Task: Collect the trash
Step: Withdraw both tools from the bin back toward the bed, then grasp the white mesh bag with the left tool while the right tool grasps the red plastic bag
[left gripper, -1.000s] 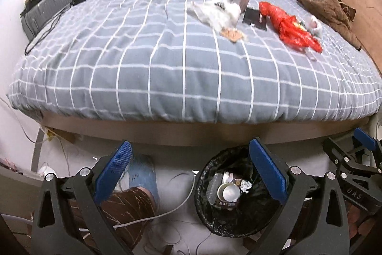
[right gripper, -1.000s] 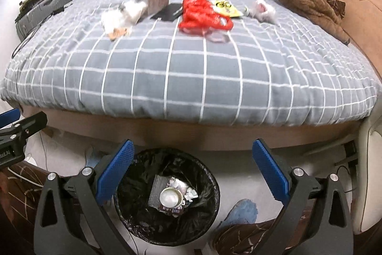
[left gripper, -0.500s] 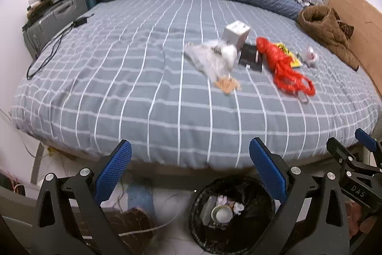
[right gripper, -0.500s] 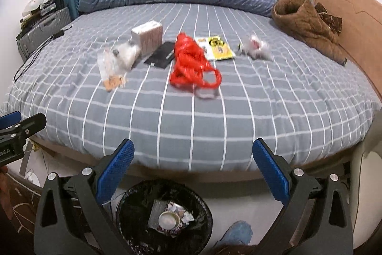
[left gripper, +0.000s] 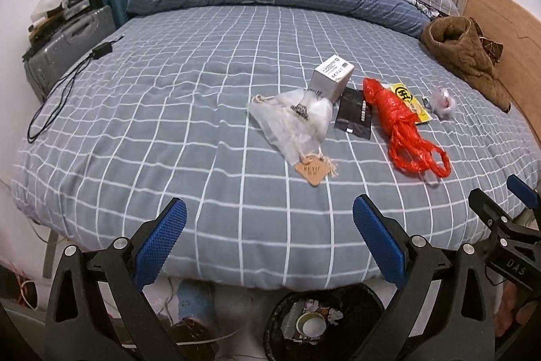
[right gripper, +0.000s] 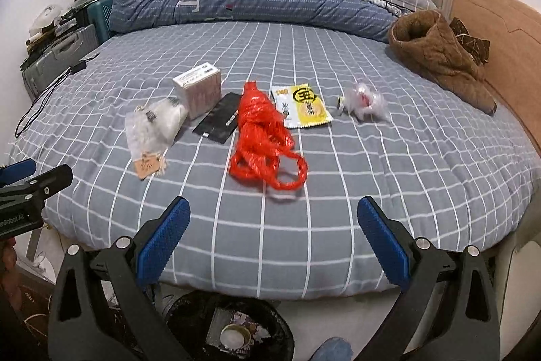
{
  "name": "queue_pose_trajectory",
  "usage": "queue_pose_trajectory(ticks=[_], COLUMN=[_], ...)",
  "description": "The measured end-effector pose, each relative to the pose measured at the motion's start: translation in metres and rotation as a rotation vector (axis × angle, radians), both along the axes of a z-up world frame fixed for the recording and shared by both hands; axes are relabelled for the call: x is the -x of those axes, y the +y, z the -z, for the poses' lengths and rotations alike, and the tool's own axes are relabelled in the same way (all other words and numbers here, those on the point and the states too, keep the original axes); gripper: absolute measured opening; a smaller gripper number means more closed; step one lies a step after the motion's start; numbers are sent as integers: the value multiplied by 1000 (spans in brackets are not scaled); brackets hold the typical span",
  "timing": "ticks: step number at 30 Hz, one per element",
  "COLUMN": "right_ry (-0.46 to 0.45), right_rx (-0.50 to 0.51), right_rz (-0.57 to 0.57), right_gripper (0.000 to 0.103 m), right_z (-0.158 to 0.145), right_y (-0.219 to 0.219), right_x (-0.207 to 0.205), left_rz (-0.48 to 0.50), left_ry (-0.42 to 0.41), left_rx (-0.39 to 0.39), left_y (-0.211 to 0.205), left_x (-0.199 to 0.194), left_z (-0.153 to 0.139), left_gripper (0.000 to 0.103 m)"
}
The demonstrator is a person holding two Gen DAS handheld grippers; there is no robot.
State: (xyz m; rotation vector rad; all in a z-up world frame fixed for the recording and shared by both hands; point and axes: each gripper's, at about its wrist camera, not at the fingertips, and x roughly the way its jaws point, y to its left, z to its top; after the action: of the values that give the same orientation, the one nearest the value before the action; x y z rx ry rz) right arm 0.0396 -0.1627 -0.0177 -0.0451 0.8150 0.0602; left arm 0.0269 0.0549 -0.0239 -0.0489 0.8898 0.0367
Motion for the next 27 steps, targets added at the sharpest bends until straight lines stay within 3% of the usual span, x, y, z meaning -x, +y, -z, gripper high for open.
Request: queue_pose_trajectory(ticks=[7, 18, 27], right_ry=[-22, 9, 28], right_rx=[41, 28, 45], right_rz=[21, -3, -20], right_gripper=[95, 95, 95], right_z=[2, 16, 32], right_y=[0, 1, 5], right_x=[-25, -83, -133], left_rz=[14, 40, 78], left_ry=[-7, -5, 25], left_rx=[10, -21, -41], left_y=[-4, -11, -20], left_x=[-31, -86, -136], left_z=[3, 11, 33], left_gripper=[97, 97, 97])
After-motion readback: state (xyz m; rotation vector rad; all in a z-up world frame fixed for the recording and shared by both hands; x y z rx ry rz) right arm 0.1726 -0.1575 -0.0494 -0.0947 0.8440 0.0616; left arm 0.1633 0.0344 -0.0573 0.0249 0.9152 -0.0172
